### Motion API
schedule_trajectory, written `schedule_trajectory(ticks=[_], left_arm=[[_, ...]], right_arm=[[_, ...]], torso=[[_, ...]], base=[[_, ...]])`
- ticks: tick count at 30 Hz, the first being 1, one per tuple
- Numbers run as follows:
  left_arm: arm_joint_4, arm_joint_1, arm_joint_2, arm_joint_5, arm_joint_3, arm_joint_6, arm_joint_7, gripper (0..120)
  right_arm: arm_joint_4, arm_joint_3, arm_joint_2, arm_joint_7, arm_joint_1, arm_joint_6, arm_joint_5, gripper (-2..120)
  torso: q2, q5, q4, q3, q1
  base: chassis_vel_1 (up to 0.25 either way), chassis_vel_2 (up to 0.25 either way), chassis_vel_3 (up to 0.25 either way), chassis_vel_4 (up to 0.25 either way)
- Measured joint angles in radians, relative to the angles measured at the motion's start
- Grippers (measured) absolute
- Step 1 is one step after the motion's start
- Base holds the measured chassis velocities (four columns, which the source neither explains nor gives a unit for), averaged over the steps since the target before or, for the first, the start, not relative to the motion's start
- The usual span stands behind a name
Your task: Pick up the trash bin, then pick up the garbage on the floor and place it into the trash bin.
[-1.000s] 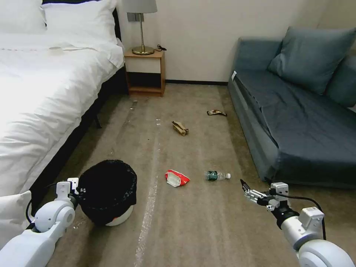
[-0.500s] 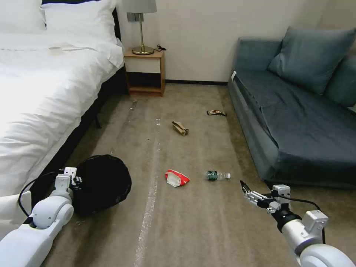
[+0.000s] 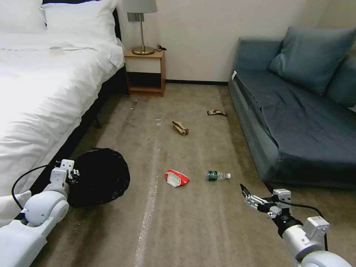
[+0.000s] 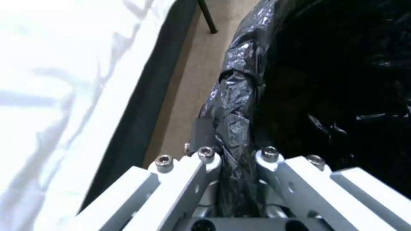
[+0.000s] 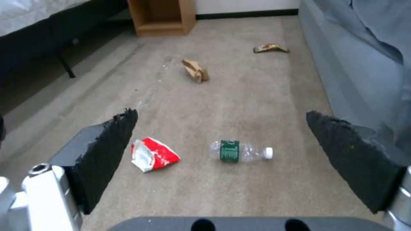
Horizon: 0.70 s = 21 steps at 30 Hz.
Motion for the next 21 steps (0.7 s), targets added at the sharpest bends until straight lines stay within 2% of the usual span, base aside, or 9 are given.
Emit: schedule_trajectory(ticks=[4, 21], left_arm=[[-0.013, 0.006, 0.015, -0.012, -0.011, 0.006, -0.003, 4], [-0.015, 0.04, 0.018, 0.004, -0.029, -0.004, 0.004, 4]], right_arm=[[0.0, 0.0, -0.001, 0.0, 0.0, 0.0, -0.001, 100], [-0.013, -0.004, -0.006, -0.012, -0.007, -0.006, -0.023, 100]], torso=[[0.0, 0.0001, 0.0001, 0.0, 0.0], [0.0, 0.0, 0.0001, 0.0, 0.0]], base=[[0.0, 0.0, 0.0, 0.0], [0.0, 0.0, 0.0, 0.0]])
